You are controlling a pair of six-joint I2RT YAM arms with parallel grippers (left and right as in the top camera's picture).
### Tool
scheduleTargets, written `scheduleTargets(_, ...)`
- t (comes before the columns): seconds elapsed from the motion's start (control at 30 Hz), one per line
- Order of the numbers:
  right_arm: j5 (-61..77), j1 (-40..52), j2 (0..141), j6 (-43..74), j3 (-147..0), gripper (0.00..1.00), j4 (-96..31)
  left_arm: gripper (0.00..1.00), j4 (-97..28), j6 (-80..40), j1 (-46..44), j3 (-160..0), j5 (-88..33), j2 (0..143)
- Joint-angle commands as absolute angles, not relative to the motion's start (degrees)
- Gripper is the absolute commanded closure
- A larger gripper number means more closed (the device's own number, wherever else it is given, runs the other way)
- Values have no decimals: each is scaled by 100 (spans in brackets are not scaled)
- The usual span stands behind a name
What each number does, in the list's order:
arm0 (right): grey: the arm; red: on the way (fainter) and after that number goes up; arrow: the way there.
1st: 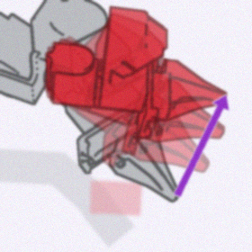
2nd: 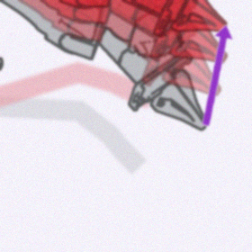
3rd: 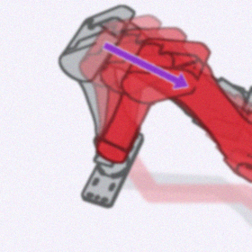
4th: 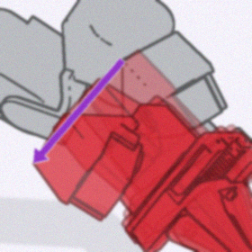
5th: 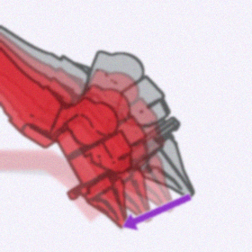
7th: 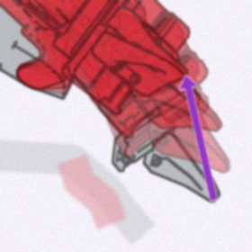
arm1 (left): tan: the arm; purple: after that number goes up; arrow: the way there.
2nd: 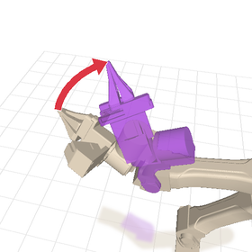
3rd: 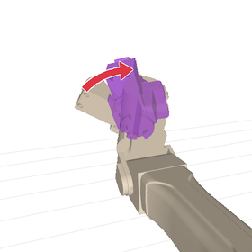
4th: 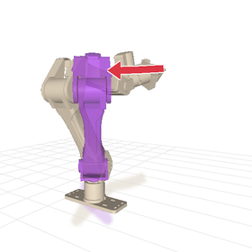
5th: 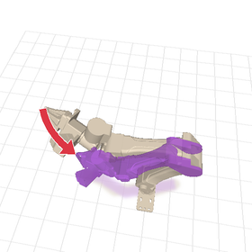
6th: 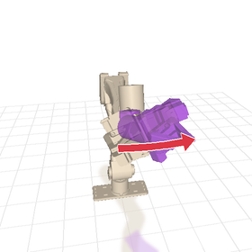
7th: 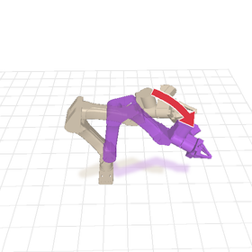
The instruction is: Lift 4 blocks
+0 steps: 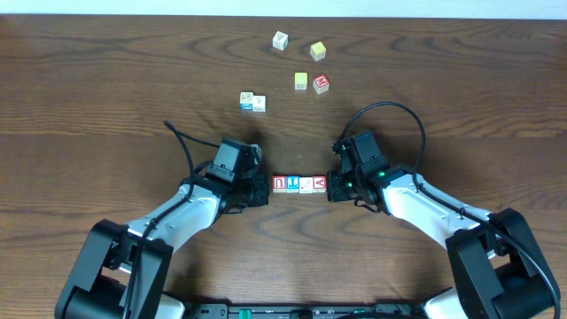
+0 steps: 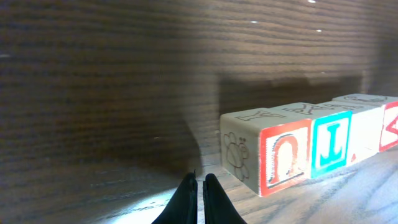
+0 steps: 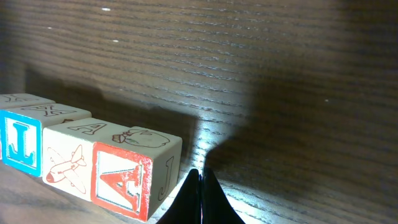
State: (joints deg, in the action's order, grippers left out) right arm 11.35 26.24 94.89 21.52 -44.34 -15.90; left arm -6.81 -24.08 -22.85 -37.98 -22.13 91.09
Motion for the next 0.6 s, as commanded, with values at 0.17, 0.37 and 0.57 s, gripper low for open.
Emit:
scheduleTargets(0.17,873,2668,9561,2252,-4469,99,-1669,93,-731,-2683,-2021,-3774,-2123,9157)
scheduleTargets(0.37,602,2668,9561,2224,-4722,99,-2023,93,-1037,-2528,-2001,-3966,-2132,9157)
scheduleTargets(0.57,600,2657,9561,2226,-4840,99,-2071,93,-1267,-2351,-1999,-4152,-1938,9157)
